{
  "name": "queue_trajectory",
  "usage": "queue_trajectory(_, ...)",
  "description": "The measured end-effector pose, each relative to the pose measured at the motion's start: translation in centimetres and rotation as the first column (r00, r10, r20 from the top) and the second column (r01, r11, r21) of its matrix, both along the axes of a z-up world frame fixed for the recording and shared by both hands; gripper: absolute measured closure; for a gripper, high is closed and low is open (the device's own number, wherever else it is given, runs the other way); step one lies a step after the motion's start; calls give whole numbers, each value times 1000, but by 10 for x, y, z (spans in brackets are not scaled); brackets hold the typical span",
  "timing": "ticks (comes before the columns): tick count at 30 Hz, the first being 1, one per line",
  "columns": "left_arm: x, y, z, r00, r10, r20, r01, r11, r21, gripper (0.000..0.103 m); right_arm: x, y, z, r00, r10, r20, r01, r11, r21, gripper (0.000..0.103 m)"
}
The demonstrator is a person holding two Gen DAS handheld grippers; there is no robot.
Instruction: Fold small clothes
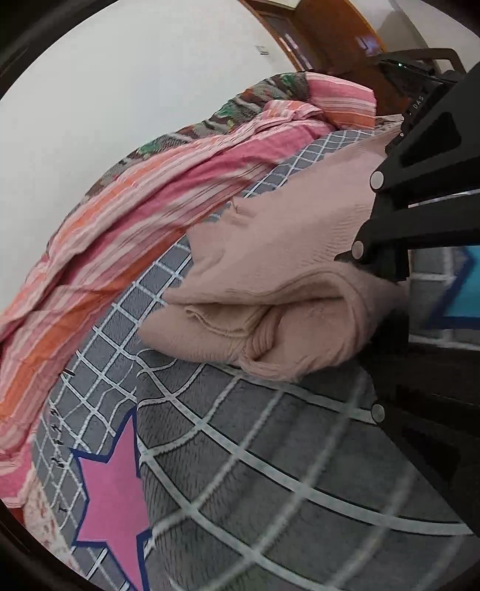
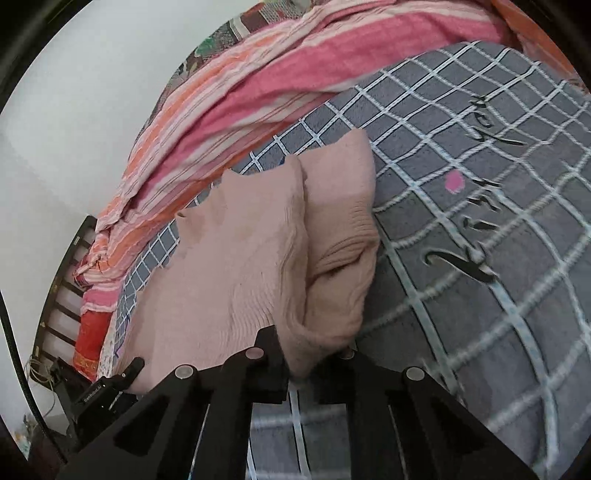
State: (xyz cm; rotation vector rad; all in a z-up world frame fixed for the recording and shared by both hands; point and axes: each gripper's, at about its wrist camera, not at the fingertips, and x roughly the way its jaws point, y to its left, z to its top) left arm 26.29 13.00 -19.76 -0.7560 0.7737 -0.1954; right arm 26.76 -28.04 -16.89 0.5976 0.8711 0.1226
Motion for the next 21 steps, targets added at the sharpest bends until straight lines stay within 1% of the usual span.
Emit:
queue_trajectory(4, -30, -8, 10, 1000, -17, 17, 17, 999, 36, 94, -30, -4, 7, 1000, 3, -1, -3, 1000, -1, 95)
queue_trajectory(6, -46, -10, 11, 1000, -24, 15, 23, 998, 51, 94, -47, -4, 10, 1000, 7, -1, -7, 1000, -20, 95)
queue_trajectory(11, -85, -6, 9, 999, -31, 14, 30, 999, 11, 94, -86, -4, 16, 999, 41, 7, -41, 997, -59, 95)
queue_trajectory(14, -93, -6, 7, 999, -35, 8, 35, 999, 17, 93, -101, -1, 15, 998, 64, 1, -64, 993, -96, 95)
queue_trajectory(15, -92, -6, 6, 999, -43, -5, 44, 999, 25, 93, -104, 0, 14, 998, 67, -3, -67, 992, -111, 94)
queue_trajectory(16, -93, -5, 4, 999, -47, -19, 47, 999, 25, 91, -107, 2, 13, 998, 66, -13, -67, 988, -142, 92)
queue_trajectory(18, -95, 0, 3, 997, -47, -54, 49, 998, 27, 86, -112, 1, 13, 998, 69, -15, -70, 984, -166, 86)
queue_trajectory(20, -101, 6, 5, 998, -42, -46, 45, 998, 47, 72, -121, -1, 17, 998, 70, 7, -67, 975, -211, 80)
queue_trajectory(21, -105, 10, 8, 999, -32, -36, 34, 997, 66, 67, -125, -3, 21, 998, 68, 18, -62, 967, -246, 73)
